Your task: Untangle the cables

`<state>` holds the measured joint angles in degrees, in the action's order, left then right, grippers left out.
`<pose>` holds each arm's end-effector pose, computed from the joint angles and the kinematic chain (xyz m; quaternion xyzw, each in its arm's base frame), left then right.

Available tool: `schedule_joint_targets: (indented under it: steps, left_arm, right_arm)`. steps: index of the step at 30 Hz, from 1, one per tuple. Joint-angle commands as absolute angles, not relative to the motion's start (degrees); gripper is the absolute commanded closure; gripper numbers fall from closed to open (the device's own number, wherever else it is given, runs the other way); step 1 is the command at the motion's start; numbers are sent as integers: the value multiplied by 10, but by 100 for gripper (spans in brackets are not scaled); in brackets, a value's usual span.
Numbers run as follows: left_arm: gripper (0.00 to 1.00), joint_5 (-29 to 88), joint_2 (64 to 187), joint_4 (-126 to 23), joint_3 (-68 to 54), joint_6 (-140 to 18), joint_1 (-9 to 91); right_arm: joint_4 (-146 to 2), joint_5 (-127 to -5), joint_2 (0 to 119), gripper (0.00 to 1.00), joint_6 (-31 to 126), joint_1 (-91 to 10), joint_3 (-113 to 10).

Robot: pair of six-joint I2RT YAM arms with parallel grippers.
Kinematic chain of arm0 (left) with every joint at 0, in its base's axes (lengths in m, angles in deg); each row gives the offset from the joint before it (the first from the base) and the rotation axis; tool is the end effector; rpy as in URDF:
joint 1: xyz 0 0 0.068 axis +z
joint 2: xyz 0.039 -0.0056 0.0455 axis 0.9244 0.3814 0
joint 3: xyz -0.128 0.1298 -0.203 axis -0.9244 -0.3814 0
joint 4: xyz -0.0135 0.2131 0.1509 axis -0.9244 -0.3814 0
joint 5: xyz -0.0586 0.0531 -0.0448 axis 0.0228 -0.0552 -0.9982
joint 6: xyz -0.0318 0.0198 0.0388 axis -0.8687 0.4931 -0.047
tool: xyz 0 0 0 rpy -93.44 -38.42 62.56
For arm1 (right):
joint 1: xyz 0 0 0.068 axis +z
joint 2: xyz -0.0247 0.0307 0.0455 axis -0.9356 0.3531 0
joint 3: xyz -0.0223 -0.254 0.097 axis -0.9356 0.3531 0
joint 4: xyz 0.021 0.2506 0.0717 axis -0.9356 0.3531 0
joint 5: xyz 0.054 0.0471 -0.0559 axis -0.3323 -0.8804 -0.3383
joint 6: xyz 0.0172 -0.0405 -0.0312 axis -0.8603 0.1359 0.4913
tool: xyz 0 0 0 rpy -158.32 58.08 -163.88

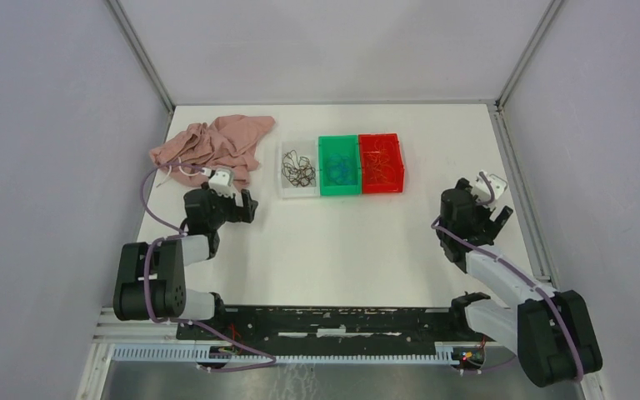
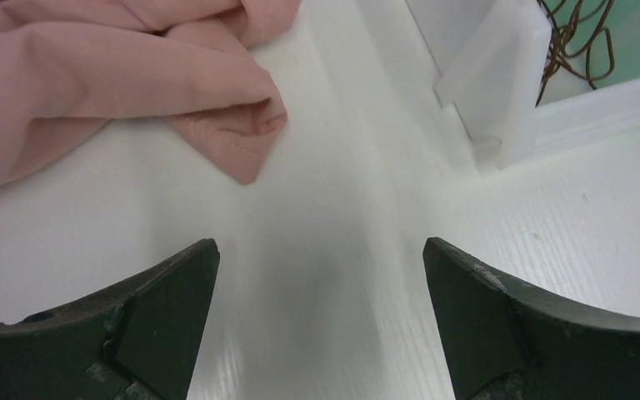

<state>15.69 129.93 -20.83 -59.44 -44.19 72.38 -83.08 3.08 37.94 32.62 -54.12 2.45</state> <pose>0.2433 0.0069 0.1432 0.1043 0.8352 -0.1188 0.5267 0.1986 0.0216 0.1968 0.3059 0.7186 -0.2751 0.5607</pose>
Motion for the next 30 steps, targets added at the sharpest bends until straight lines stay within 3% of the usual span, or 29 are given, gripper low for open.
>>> schedule_joint_targets:
  steps: [1,7,11,17,19,22,23,26,30]
  left_arm:
    - [1,188,1298,-27,-613,-494,727]
    - [1,209,1341,184,-696,-494,727]
    - [1,228,1384,249,-706,-506,727]
    - [1,230,1373,202,-692,-499,725]
    - [1,239,1376,193,-686,-498,720]
    - [1,269,1370,148,-667,-484,701]
    - [1,270,1373,154,-668,-486,700]
    - [1,270,1372,152,-669,-486,700]
    - [1,270,1372,156,-671,-486,700]
  right_arm:
    - [-963,33,411,1,340,-579,53]
    - [-1059,-9,461,1,356,-615,81]
    - [-1089,-72,488,1,361,-622,74]
    - [-1219,-164,585,1,427,-623,65]
    - [-1180,-241,588,1,450,-622,44]
    - [-1236,-362,646,0,506,-623,43]
    - [-1305,-349,665,0,509,-622,60]
    - [-1231,-345,647,1,500,-621,42]
    - [-1247,-342,651,1,501,-622,44]
